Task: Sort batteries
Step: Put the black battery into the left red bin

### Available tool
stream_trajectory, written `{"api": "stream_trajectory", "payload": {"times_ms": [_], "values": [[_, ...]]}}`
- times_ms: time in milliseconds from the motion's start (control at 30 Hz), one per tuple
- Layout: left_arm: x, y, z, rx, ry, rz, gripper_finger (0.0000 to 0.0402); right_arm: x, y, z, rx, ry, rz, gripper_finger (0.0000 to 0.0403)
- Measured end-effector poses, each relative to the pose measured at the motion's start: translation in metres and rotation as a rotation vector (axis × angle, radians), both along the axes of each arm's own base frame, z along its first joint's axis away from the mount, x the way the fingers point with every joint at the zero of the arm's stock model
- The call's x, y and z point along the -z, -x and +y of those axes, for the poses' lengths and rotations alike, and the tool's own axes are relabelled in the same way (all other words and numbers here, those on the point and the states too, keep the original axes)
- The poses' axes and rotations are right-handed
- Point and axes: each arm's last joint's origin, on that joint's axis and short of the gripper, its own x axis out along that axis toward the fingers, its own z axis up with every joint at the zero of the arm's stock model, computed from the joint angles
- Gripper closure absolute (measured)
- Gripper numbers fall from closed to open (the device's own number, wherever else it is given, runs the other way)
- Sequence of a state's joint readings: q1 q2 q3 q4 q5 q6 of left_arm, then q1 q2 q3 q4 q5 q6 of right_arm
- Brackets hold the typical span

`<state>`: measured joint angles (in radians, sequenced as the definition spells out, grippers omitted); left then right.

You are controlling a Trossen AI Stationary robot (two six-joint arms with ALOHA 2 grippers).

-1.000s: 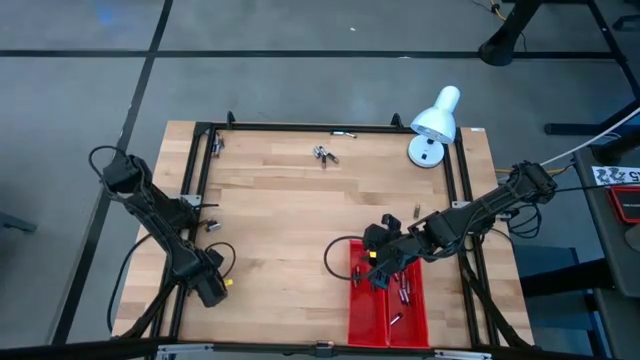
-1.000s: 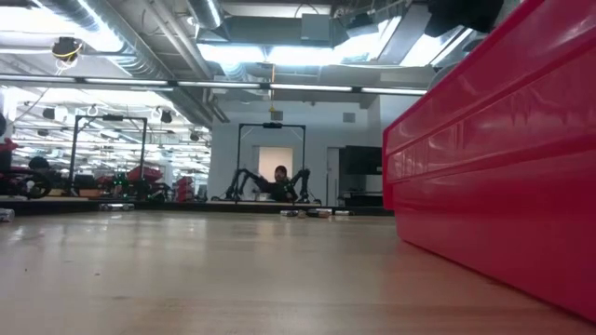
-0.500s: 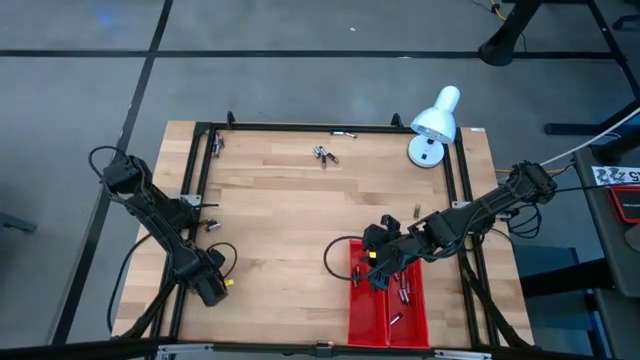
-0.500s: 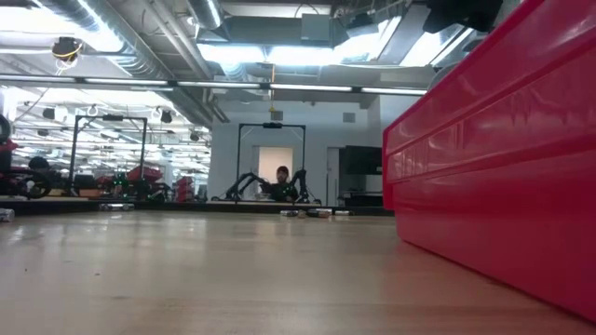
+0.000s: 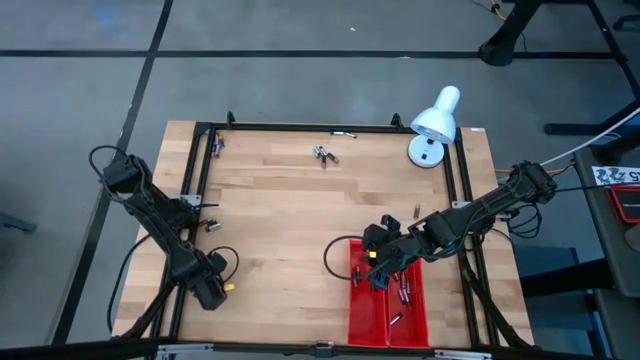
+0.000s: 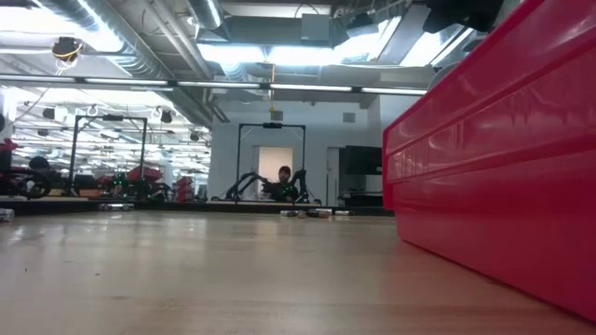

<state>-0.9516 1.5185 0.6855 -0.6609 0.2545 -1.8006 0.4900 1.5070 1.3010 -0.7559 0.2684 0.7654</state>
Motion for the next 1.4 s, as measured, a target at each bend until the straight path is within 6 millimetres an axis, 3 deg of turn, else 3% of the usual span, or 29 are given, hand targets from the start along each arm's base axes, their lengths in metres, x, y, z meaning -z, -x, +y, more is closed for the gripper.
{"api": "stream_trajectory", "payload": {"times_ms": [333,667,1033,1200,1400], "values": [[-0.018,-0.011,-0.001,-0.085,-0.037,-0.234,0.0364,0.000,0.000,0.000,0.000,0.000,0.000,0.0281],[-0.059,-0.039,0.015,-0.159,-0.114,-0.608,0.0365,-0.006,-0.010,-0.009,0.014,-0.049,-0.054,0.0281],[-0.108,-0.079,0.033,-0.091,-0.190,-1.167,0.0363,-0.029,-0.028,-0.019,0.039,-0.107,-0.224,0.0281],[-0.125,-0.101,0.046,-0.028,-0.251,-1.349,0.0357,-0.039,-0.037,-0.023,0.033,-0.141,-0.347,0.0281],[-0.144,-0.119,0.061,0.017,-0.309,-1.533,0.0362,-0.042,-0.043,-0.033,0.040,-0.177,-0.374,0.0273]]}}
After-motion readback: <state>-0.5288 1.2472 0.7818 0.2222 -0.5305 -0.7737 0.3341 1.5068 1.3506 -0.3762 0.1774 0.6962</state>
